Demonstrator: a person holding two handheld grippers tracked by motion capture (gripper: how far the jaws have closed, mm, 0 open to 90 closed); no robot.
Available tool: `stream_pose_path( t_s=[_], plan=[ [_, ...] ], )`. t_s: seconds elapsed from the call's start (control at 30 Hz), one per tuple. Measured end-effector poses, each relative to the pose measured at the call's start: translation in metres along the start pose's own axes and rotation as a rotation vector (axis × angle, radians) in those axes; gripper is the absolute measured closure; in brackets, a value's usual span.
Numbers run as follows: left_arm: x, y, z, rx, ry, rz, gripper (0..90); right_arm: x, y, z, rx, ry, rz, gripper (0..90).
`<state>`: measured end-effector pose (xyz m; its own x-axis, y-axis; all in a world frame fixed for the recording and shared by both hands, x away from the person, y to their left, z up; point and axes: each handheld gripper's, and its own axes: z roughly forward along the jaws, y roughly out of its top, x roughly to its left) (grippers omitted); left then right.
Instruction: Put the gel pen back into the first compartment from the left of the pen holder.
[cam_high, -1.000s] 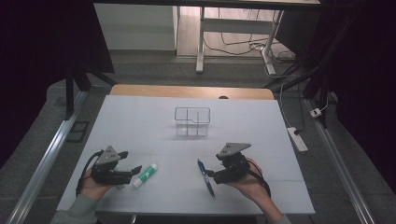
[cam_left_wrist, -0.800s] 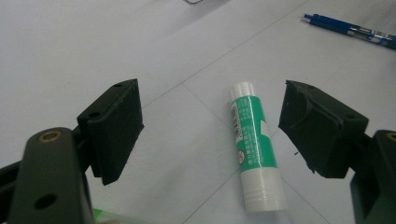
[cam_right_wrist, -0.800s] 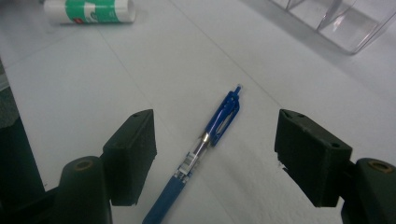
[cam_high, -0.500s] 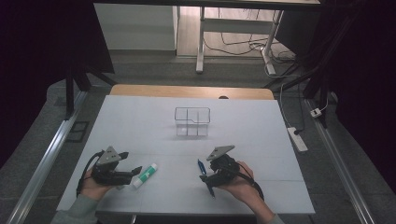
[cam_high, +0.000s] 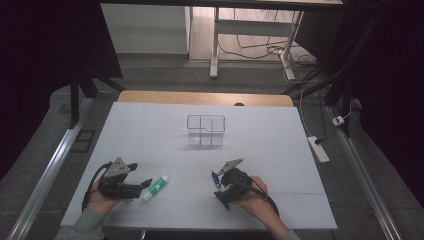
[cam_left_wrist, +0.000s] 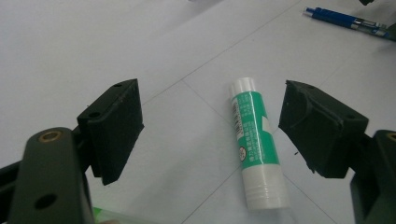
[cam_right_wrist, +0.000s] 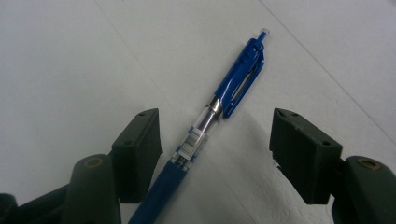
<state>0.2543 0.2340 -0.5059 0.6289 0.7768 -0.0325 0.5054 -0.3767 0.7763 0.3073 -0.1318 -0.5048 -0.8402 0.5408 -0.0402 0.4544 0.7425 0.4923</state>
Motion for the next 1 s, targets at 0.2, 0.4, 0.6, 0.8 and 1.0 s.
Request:
stream_pose_path(
  t_s=[0.2, 0.4, 0.6, 0.8, 1.0],
  plan=[
    [-0.0003, -0.0002, 0.0005, 0.003, 0.001, 0.003, 21.1, 0.0034, 0.0006, 0.0061, 0.023, -0.01, -0.008, 36.6],
    [0.0001, -0.0005, 0.0005, 0.003, 0.002, 0.003, 21.1, 0.0043, 0.0012, 0.0062, 0.023, -0.025, -0.008, 40.1],
    [-0.0003, -0.0009, 0.0006, 0.008, 0.006, 0.01, 20.9, 0.0025, 0.0019, 0.0054, 0.035, -0.008, 0.014, 50.1],
    [0.0001, -0.0014, 0.0009, 0.009, 0.009, 0.01, 20.9, -0.003, 0.0013, 0.0022, 0.059, -0.016, 0.039, 68.1],
    [-0.0013, -0.0013, 0.0011, 0.012, 0.012, 0.019, 20.9, -0.0041, 0.0013, 0.0008, 0.073, -0.021, 0.029, 79.0]
  ],
)
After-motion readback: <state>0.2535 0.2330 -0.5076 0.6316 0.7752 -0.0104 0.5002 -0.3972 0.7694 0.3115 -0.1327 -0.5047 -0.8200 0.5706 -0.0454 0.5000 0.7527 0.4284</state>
